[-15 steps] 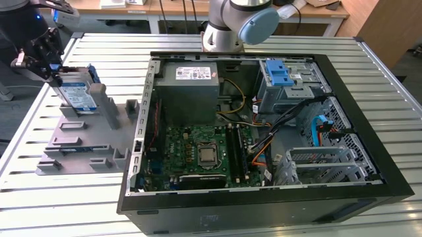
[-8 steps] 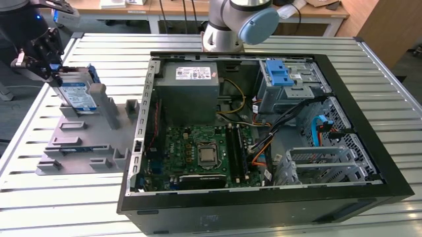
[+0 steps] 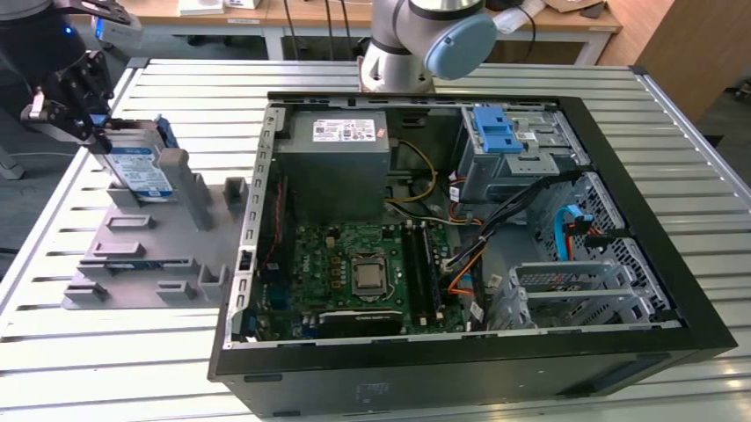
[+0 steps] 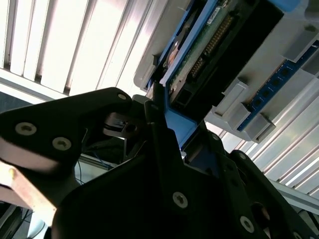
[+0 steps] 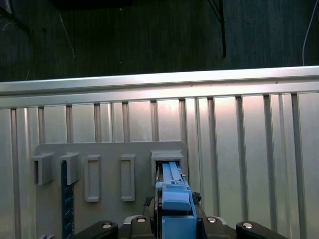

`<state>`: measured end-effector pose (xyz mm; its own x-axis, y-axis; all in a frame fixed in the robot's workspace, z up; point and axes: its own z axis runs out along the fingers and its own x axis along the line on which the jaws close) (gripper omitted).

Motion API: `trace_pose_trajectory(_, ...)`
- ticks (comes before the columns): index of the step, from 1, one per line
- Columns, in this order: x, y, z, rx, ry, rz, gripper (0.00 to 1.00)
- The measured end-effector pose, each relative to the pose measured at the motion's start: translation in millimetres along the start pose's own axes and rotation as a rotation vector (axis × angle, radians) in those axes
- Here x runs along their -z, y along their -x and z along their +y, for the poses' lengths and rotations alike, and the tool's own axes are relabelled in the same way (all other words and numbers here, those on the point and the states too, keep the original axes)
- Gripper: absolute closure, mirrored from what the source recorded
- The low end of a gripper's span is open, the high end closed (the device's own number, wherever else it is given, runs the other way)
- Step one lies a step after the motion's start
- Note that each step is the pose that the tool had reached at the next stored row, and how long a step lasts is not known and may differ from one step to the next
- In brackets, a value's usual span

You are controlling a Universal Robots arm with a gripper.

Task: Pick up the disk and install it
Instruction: 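Pick up the disk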

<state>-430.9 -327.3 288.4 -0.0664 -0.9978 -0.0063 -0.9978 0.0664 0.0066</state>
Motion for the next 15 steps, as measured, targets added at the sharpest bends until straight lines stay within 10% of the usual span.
trace_pose_trajectory(15,0.0,0.0,0.0,0.045,0.0003,0.0003,0.63)
